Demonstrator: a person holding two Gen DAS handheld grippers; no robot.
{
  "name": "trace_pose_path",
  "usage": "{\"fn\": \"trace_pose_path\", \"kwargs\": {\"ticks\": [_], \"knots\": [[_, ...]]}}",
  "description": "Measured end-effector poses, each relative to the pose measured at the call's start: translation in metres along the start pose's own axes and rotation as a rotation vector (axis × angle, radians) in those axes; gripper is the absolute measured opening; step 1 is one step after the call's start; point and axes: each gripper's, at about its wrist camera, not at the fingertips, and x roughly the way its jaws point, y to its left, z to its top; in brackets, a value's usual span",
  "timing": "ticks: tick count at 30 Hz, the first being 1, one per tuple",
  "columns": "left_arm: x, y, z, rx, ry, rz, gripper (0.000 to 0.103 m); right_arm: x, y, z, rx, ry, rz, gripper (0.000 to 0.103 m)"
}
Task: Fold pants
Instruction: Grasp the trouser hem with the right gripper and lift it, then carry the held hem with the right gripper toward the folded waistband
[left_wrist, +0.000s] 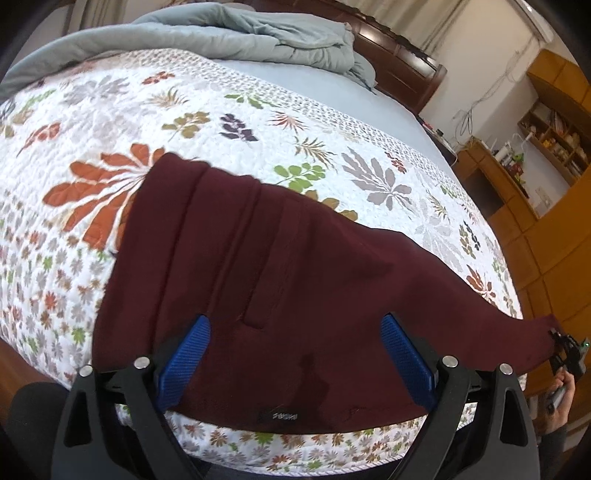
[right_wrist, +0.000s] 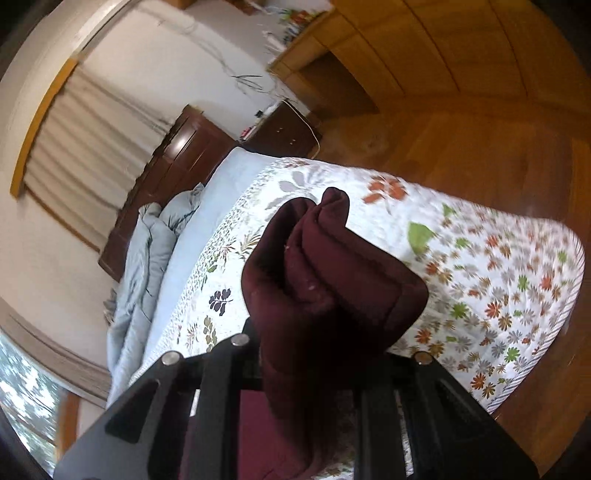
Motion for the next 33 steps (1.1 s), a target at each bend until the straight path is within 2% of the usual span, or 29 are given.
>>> {"fn": "trace_pose_path", "kwargs": {"ticks": [6,16,25,33], "knots": [[-0.006,0.018,-0.003,-0.006,0.001,-0.026,0.094,-0.012,0.045,-0.012,-0.116,-0.017,-0.018,0.017],[-0.015,0.029,-0.013,0.0,-0.015,-0.115,0.094,-0.025,0.124,-0.042,-0.321,-0.041,-0.041,0.017],[-0.018,0.034,-0.015,-0.01,-0.025,-0.159,0.094,-0.018,0.175,-0.064,-0.45,-0.035,-0.048,0.017],[-0.02,0.037,-0.016,-0.021,-0.032,-0.182,0.094,-0.011,0.204,-0.086,-0.549,-0.025,-0.06,0.017]]}}
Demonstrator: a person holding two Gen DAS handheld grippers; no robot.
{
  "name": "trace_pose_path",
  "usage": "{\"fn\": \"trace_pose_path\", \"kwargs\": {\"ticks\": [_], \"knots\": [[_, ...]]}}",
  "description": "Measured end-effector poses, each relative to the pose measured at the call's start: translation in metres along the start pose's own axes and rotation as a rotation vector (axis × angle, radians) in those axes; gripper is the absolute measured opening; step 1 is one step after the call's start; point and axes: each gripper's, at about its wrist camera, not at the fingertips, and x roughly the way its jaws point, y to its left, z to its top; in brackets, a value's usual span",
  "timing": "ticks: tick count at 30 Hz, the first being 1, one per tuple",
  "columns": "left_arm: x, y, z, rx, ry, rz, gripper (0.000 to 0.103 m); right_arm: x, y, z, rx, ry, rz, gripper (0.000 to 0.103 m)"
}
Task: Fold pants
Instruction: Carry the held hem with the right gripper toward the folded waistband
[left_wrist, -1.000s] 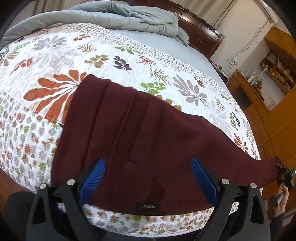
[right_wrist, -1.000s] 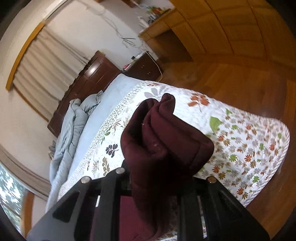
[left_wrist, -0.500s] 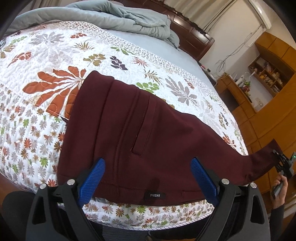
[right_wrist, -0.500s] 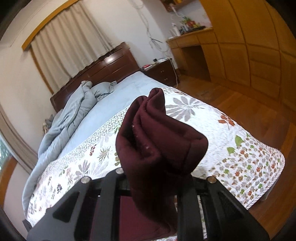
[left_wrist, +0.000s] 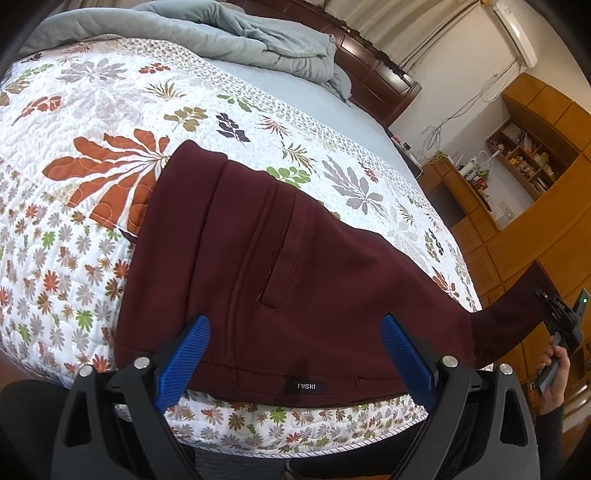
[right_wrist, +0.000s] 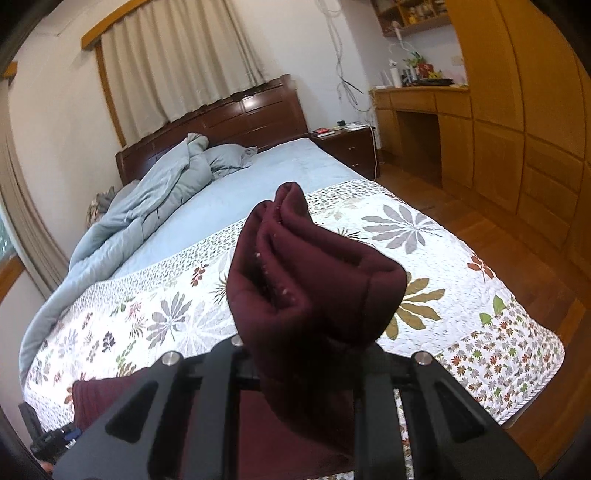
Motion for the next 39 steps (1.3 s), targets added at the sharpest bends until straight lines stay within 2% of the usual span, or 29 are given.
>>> {"fn": "trace_pose_path", "kwargs": {"ticks": [16,25,31,39], "knots": [[-0.005,0.006,-0.001,-0.029,-0.009,-0.04,0.094,0.01,0.088,-0.024,-0.267,0.024,-0.027,0.017],[-0.006,0.008,-0.001,-0.035,-0.009,-0.053,0.094,0.025,0.138,-0.053,-0.46,0.044,-0.069,0.016],[-0.006,0.009,-0.001,-0.041,-0.009,-0.061,0.094,0.044,0.18,-0.101,-0.69,0.071,-0.118,0.016],[-0.006,0.009,-0.002,-0.04,-0.006,-0.065,0.094,0.071,0.232,-0.195,-1.108,0.09,-0.178,0.016]]}}
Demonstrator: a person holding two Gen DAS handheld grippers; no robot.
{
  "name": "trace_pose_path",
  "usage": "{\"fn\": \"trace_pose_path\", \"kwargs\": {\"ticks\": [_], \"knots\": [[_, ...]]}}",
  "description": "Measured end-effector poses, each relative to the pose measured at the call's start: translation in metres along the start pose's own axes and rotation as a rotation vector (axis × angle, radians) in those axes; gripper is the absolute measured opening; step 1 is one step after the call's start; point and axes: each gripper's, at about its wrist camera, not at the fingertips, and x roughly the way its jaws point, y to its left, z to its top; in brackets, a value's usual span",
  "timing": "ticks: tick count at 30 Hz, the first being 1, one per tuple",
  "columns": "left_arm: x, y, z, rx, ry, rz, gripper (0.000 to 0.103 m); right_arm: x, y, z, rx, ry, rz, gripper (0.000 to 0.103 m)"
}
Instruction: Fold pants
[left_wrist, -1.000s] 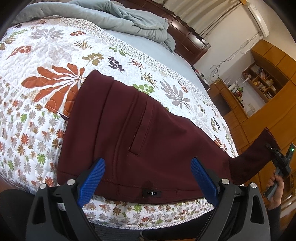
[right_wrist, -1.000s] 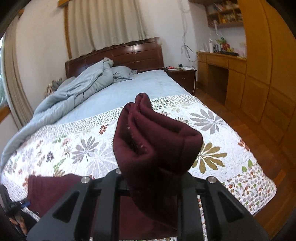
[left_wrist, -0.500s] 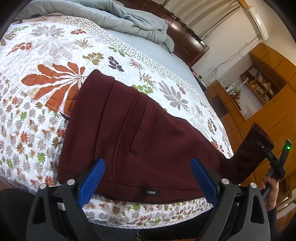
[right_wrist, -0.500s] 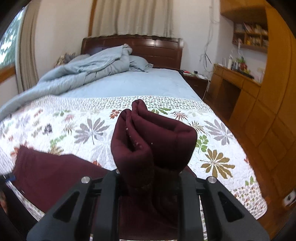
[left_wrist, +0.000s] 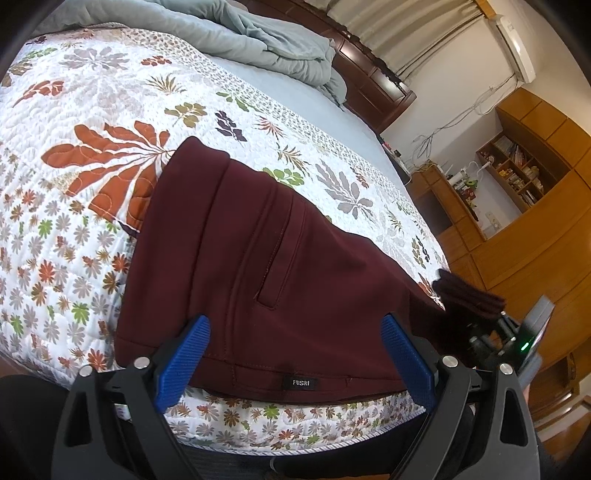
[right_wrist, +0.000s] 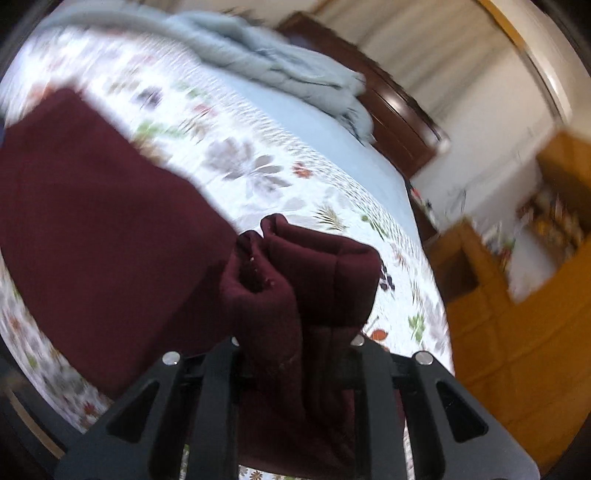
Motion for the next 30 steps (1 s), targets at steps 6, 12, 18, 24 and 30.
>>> {"fn": "trace_pose_path", "kwargs": {"ticks": [6,12,18,24,30], "knots": [[0.001,0.0,0.0,0.001,0.001,0.004,0.094,0.015,0.059,-0.017,-0.287,-0.013,-0.134,0.017],[0.002,-0.001,0.0,0.002,0.002,0.006,0.094,0.026,0.087,-0.04,-0.465,-0.04,-0.223,0.018],[0.002,0.0,0.0,0.002,0.002,0.007,0.094,0.028,0.089,-0.047,-0.509,-0.057,-0.246,0.018],[0.003,0.0,0.0,0.001,0.004,0.006,0.094,0.034,0.094,-0.054,-0.574,-0.073,-0.257,0.025],[0.003,0.002,-0.001,0.0,0.004,0.003,0.094,0.005,0.083,-0.047,-0.574,-0.096,-0.256,0.067]]}}
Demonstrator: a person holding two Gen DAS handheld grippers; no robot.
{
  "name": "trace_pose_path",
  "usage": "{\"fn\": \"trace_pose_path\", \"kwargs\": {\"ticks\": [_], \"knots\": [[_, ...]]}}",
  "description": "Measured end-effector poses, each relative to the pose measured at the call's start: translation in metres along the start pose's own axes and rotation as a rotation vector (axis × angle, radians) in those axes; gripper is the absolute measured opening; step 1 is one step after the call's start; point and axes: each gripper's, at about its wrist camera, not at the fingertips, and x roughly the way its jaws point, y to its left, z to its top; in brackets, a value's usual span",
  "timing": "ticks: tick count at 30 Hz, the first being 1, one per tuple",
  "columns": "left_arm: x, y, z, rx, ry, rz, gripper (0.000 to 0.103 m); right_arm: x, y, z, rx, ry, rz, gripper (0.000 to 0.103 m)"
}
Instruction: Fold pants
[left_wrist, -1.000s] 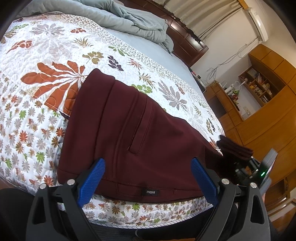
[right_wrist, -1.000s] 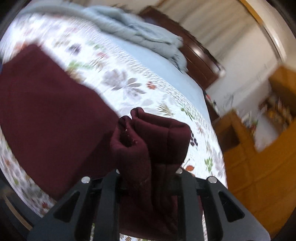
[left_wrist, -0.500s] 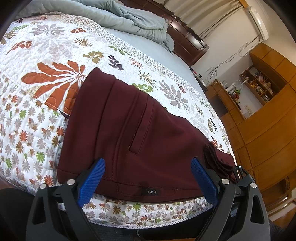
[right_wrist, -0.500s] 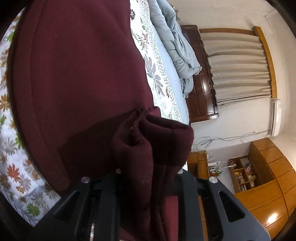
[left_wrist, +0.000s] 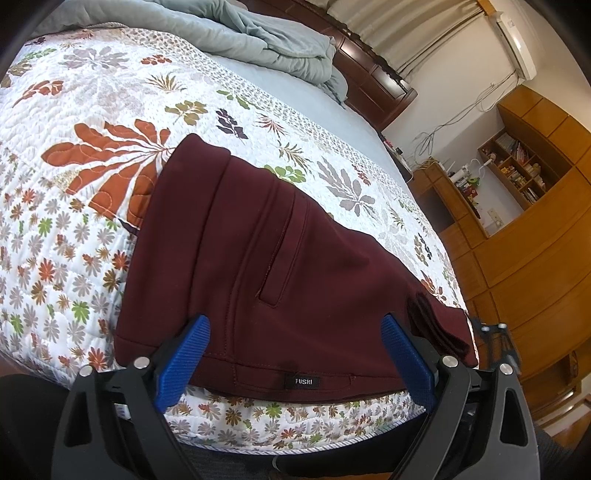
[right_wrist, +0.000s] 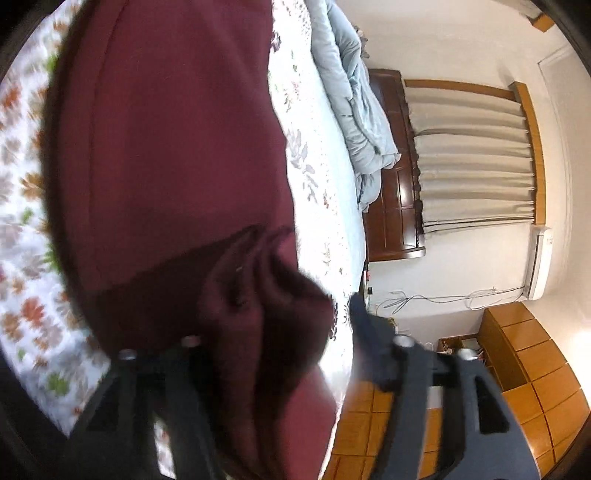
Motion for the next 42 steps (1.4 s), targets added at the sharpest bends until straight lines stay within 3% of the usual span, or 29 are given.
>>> {"fn": "trace_pose_path", "kwargs": {"ticks": [5,7,9,12,16,19,20,21,22,23,24,26,28,29,32,34,37,39,42], "knots": [[0.0,0.001,0.0,-0.004,-0.001,0.002,0.094,-0.009,-0.008,0.002,0.004,-0.007,0.03,0.071],[0.0,0.001,0.0,-0.002,0.0,0.001,0.094,0.0,-0.01,0.004,0.015,0.008,0.077,0.059],[-0.002,0.001,-0.001,-0.001,0.001,-0.002,0.094,0.005,-0.017,0.008,0.039,0.023,0.108,0.027],[-0.004,0.003,-0.002,-0.007,-0.001,-0.008,0.094,0.01,-0.043,0.012,0.136,0.028,0.135,0.025],[-0.004,0.003,-0.001,-0.006,-0.001,-0.003,0.094,0.027,-0.063,0.015,0.204,0.07,0.069,0.025],[-0.003,0.002,-0.001,-0.009,0.001,-0.005,0.094,0.049,-0.03,0.021,0.127,0.127,0.064,0.042],[-0.003,0.002,-0.001,-0.008,0.002,-0.007,0.094,0.05,-0.02,0.02,0.104,0.133,0.063,0.06],[-0.004,0.002,-0.001,-0.007,0.003,-0.009,0.094,0.048,-0.013,0.022,0.09,0.123,0.044,0.066],[-0.004,0.002,-0.001,-0.004,0.004,-0.01,0.094,0.039,-0.01,0.023,0.079,0.097,-0.012,0.07],[-0.005,0.002,-0.002,-0.001,0.005,-0.011,0.094,0.029,-0.016,0.026,0.095,0.062,-0.016,0.082],[-0.005,0.002,-0.002,0.0,0.004,-0.012,0.094,0.018,-0.02,0.024,0.123,0.034,-0.005,0.088],[-0.004,0.003,-0.002,-0.005,0.004,-0.01,0.094,0.004,-0.033,0.028,0.183,-0.035,0.031,0.09],[-0.003,0.002,-0.001,-0.008,0.005,-0.002,0.094,0.008,-0.039,0.031,0.208,-0.045,0.096,0.082],[-0.003,0.002,-0.001,-0.008,0.005,-0.001,0.094,0.007,-0.042,0.036,0.222,-0.06,0.113,0.073],[-0.003,0.0,-0.001,-0.005,0.006,-0.005,0.094,-0.018,-0.064,0.034,0.3,-0.17,0.183,0.074],[-0.004,0.001,-0.001,-0.009,0.005,-0.013,0.094,-0.037,-0.065,0.023,0.268,-0.208,0.205,0.081],[-0.004,0.003,-0.001,-0.017,0.003,-0.024,0.094,-0.04,-0.042,0.004,0.176,-0.14,0.222,0.075],[-0.004,0.003,-0.001,-0.016,0.002,-0.02,0.094,-0.031,-0.028,-0.004,0.134,-0.082,0.251,0.055],[-0.002,0.003,-0.001,-0.014,0.004,-0.011,0.094,-0.019,-0.017,-0.005,0.12,-0.026,0.27,0.04]]}}
